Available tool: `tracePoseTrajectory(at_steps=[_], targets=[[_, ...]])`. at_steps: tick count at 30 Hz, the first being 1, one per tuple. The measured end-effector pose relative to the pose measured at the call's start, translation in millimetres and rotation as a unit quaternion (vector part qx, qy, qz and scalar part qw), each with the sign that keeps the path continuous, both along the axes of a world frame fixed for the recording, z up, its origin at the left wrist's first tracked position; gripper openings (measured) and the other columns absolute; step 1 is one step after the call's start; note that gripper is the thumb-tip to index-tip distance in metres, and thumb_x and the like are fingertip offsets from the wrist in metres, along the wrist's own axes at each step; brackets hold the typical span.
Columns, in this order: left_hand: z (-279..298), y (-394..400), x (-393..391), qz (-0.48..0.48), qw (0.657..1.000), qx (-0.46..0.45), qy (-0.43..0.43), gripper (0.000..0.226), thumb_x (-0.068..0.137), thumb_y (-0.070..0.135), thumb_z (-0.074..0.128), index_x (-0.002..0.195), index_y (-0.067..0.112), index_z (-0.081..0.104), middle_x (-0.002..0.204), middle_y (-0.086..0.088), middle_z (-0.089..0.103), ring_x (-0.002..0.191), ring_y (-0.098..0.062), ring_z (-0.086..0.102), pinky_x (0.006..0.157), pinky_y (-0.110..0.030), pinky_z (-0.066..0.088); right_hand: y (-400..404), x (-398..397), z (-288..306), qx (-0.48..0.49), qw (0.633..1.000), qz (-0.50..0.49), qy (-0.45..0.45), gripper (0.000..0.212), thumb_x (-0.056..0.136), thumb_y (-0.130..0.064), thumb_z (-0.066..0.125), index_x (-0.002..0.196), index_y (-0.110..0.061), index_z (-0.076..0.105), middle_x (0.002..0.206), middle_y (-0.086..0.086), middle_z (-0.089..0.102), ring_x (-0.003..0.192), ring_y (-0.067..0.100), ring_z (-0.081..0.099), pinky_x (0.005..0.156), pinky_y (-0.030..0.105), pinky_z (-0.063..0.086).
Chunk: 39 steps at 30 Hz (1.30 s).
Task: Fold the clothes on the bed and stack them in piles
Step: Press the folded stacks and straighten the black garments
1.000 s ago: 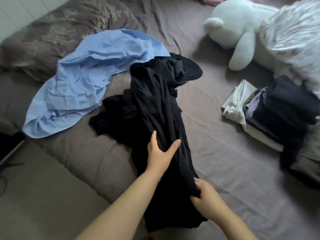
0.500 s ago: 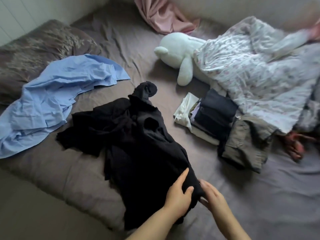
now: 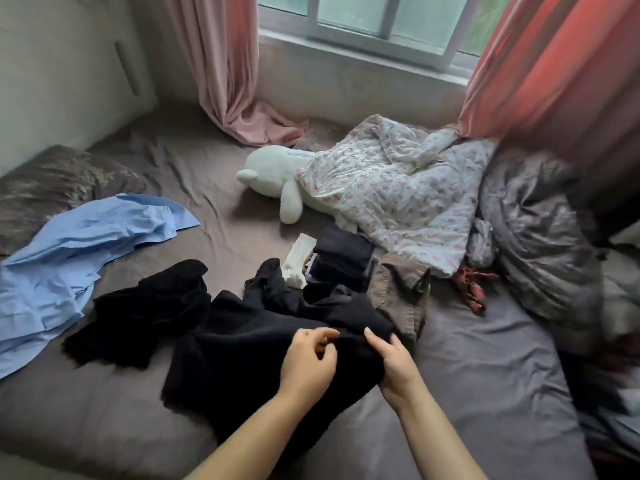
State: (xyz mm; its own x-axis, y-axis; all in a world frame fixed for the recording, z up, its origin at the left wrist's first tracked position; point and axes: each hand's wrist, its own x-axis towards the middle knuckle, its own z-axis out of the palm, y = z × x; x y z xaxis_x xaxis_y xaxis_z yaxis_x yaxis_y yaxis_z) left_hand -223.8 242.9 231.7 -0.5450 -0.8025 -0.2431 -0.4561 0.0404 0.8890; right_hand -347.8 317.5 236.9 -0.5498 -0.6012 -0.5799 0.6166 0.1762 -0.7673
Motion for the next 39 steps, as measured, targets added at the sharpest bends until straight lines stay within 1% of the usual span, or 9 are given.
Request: tracePoseTrajectory(at_steps=[7, 12, 20, 23, 25, 29, 33, 36, 39], targets=[[58, -12, -37, 0.021, 0.992, 0.124, 0.002, 0.052, 0.076, 0.057, 0.069, 0.104, 0.014, 0.06, 0.1, 0.002, 0.064, 0.097, -0.015, 0.06, 0.09, -0.03, 0.047, 30, 33, 48, -0.015, 0.953, 0.185, 0.237, 0.024, 0.089, 0.002, 0.061, 0.11, -0.008, 0.066, 0.106, 0.011, 0.072, 0.101, 0.02, 0.067, 0.087, 0.031, 0.055], [76, -9, -36, -0.01, 0.995, 0.098, 0.025, 0.012, 0.08, 0.003, 0.065, 0.084, 0.014, 0.066, 0.078, -0.003, 0.068, 0.077, -0.019, 0.062, 0.075, -0.024, 0.052, 48, 51, 63, -0.038, 0.927, 0.278, 0.25, 0.031, 0.086, -0.02, 0.065, 0.117, -0.023, 0.063, 0.11, -0.001, 0.07, 0.106, 0.011, 0.065, 0.094, 0.031, 0.051], [143, -12, -20, -0.121, 0.967, 0.151, 0.164, 0.021, 0.086, -0.005, 0.051, 0.08, 0.015, 0.056, 0.077, -0.008, 0.06, 0.072, -0.02, 0.056, 0.07, -0.032, 0.045, 96, -15, 52, 0.07, 0.922, 0.067, 0.374, 0.017, 0.082, -0.008, 0.073, 0.094, -0.019, 0.067, 0.094, -0.001, 0.072, 0.08, 0.008, 0.063, 0.076, 0.029, 0.046], [175, -12, -17, -0.16, 0.958, 0.142, 0.19, 0.02, 0.084, -0.004, 0.051, 0.078, 0.014, 0.054, 0.07, -0.003, 0.057, 0.066, -0.014, 0.053, 0.063, -0.024, 0.044, 96, -30, 28, 0.171, 0.861, 0.146, 0.456, 0.087, 0.056, -0.052, 0.087, 0.13, -0.022, 0.052, 0.134, -0.001, 0.05, 0.122, 0.012, 0.05, 0.102, 0.035, 0.043], [196, -7, -15, -0.189, 0.944, 0.17, 0.211, 0.021, 0.084, -0.007, 0.049, 0.077, 0.013, 0.054, 0.065, 0.0, 0.058, 0.06, -0.01, 0.055, 0.055, -0.018, 0.046, 86, -38, 3, 0.157, 0.813, 0.21, 0.52, 0.092, 0.064, -0.066, 0.075, 0.141, -0.028, 0.042, 0.145, -0.006, 0.042, 0.135, 0.013, 0.038, 0.11, 0.037, 0.037], [226, -4, -7, -0.223, 0.923, 0.198, 0.244, 0.014, 0.068, 0.005, 0.052, 0.081, 0.009, 0.054, 0.071, -0.007, 0.056, 0.064, -0.014, 0.055, 0.058, -0.021, 0.046, 61, -29, 32, 0.07, 0.834, 0.221, 0.501, 0.039, 0.095, -0.003, 0.053, 0.125, -0.027, 0.053, 0.125, -0.007, 0.057, 0.118, 0.013, 0.054, 0.097, 0.035, 0.05], [248, -15, 2, -0.2, 0.93, 0.157, 0.267, 0.013, 0.067, 0.006, 0.049, 0.078, 0.008, 0.055, 0.066, -0.006, 0.056, 0.059, -0.013, 0.055, 0.053, -0.018, 0.047, 59, -31, 74, 0.028, 0.851, 0.312, 0.422, 0.021, 0.076, -0.004, 0.078, 0.088, -0.017, 0.068, 0.08, -0.011, 0.067, 0.074, -0.007, 0.058, 0.069, 0.025, 0.049], [261, -18, 11, -0.193, 0.932, 0.134, 0.277, 0.012, 0.065, 0.005, 0.047, 0.072, 0.009, 0.055, 0.06, -0.003, 0.055, 0.053, -0.01, 0.054, 0.049, -0.015, 0.044, 58, -40, 97, -0.07, 0.91, 0.221, 0.343, 0.06, 0.082, 0.006, 0.069, 0.132, -0.02, 0.046, 0.117, -0.009, 0.06, 0.098, -0.01, 0.059, 0.085, 0.013, 0.046], [268, -20, 15, -0.195, 0.932, 0.122, 0.282, 0.014, 0.065, 0.005, 0.047, 0.071, 0.012, 0.057, 0.066, -0.005, 0.054, 0.057, -0.011, 0.054, 0.053, -0.018, 0.044, 55, -45, 114, -0.112, 0.882, 0.255, 0.379, 0.062, 0.089, -0.004, 0.064, 0.141, -0.024, 0.037, 0.136, -0.005, 0.049, 0.12, -0.004, 0.05, 0.102, 0.016, 0.038]])
